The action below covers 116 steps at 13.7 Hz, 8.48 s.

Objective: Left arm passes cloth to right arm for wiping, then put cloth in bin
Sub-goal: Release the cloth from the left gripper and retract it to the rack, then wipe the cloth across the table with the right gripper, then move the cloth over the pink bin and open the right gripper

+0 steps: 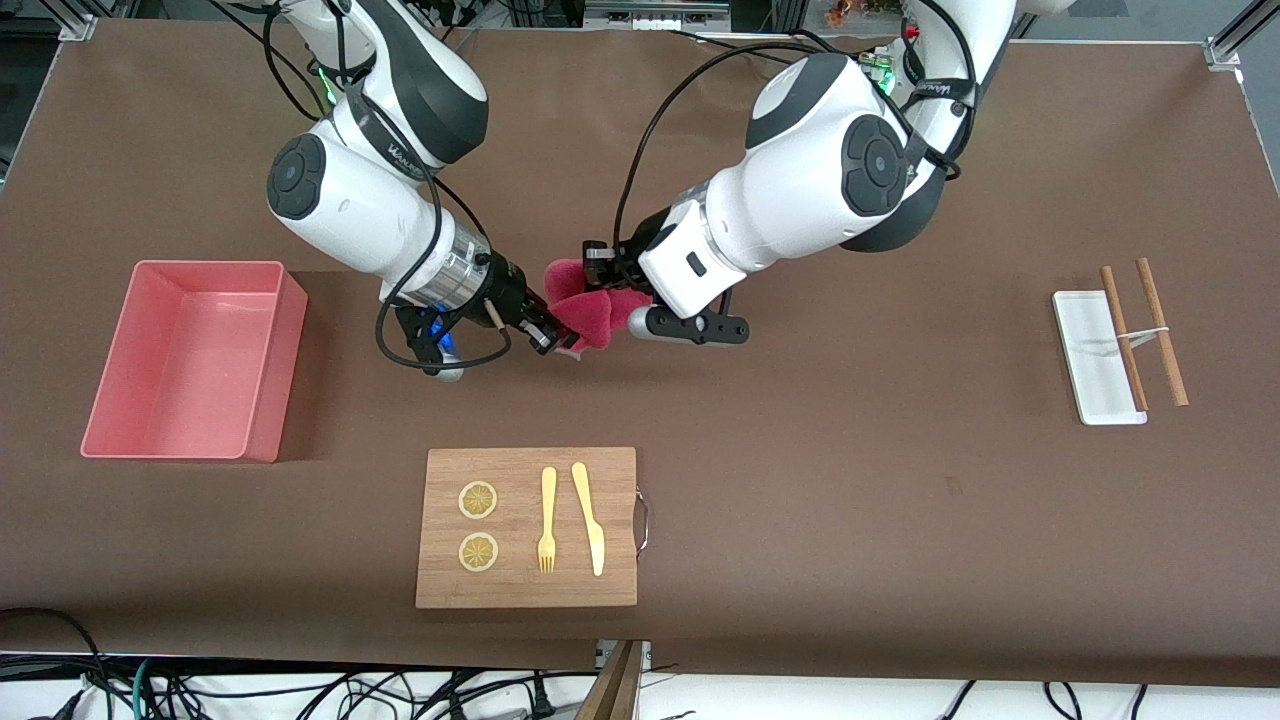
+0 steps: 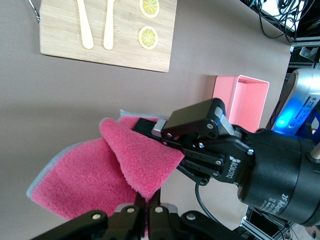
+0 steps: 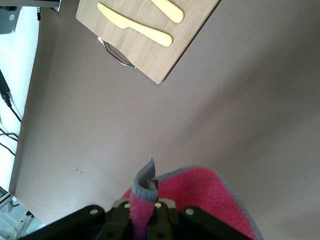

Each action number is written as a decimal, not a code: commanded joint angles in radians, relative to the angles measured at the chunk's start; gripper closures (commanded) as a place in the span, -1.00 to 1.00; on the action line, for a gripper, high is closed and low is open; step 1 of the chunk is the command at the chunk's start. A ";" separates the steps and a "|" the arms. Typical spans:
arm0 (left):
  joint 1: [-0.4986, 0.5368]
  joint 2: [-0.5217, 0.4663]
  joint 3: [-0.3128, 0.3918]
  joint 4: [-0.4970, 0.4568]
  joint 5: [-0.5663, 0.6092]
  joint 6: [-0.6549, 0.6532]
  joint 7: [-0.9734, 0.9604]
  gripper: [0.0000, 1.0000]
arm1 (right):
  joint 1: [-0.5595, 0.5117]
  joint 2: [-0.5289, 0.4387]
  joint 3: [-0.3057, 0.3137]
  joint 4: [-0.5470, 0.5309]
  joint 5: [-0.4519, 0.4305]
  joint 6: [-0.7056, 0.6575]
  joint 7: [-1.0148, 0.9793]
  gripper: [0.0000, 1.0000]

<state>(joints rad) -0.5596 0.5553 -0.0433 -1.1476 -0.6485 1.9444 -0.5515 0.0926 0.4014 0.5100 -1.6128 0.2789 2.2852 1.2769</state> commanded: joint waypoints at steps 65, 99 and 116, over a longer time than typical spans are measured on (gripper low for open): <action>0.652 -0.423 -0.050 -0.290 0.655 -0.433 0.417 -1.00 | 0.294 0.326 -0.263 0.016 -0.098 0.128 -0.088 1.00; 0.656 -0.420 -0.050 -0.288 0.642 -0.433 0.415 -1.00 | -0.100 0.049 -0.798 0.041 -0.397 -0.581 -1.671 1.00; 0.656 -0.420 -0.050 -0.288 0.642 -0.432 0.415 -1.00 | -0.077 -0.086 -0.765 -0.072 -0.149 -0.393 -1.613 -1.00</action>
<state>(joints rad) 0.0957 0.1227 -0.0919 -1.4684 -0.0204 1.5312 -0.1515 0.0190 0.4653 -0.2628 -1.6389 0.1159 1.9777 -0.3311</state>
